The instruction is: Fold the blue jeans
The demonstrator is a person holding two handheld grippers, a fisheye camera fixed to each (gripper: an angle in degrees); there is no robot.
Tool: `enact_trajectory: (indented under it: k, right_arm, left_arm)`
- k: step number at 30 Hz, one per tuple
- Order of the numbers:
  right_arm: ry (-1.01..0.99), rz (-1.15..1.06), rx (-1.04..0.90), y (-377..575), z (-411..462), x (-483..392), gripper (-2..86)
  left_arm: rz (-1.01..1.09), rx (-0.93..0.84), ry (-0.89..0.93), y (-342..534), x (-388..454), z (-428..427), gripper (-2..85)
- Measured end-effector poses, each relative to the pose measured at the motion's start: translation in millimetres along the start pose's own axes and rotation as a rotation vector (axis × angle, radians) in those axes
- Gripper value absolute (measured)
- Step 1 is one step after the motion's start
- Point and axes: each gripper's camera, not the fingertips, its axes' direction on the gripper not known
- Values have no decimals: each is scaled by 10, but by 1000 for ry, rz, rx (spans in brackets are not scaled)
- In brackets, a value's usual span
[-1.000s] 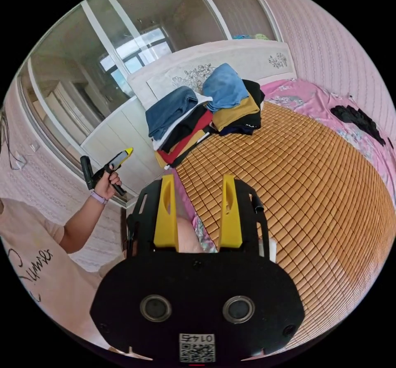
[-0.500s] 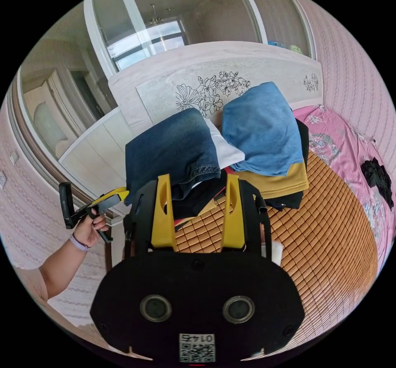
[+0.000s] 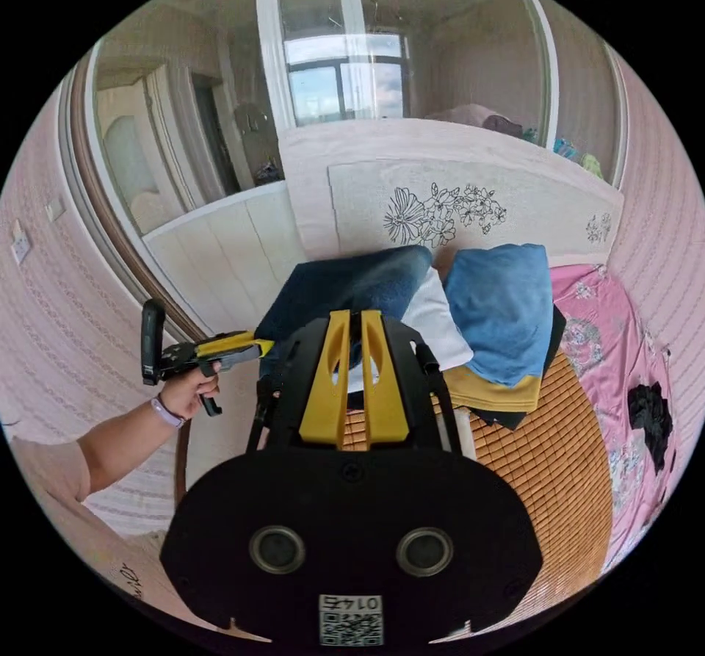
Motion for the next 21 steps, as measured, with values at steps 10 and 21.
enact_trajectory:
  k: [10,21]
  right_arm:
    - [-14,372,146,2917,-1877,-18,18]
    - [149,769,-232,5066,-1931,-155,35]
  left_arm:
    - [349,81,355,772,1274,-882,44]
    - [369,-427,338,2608,2080,248,42]
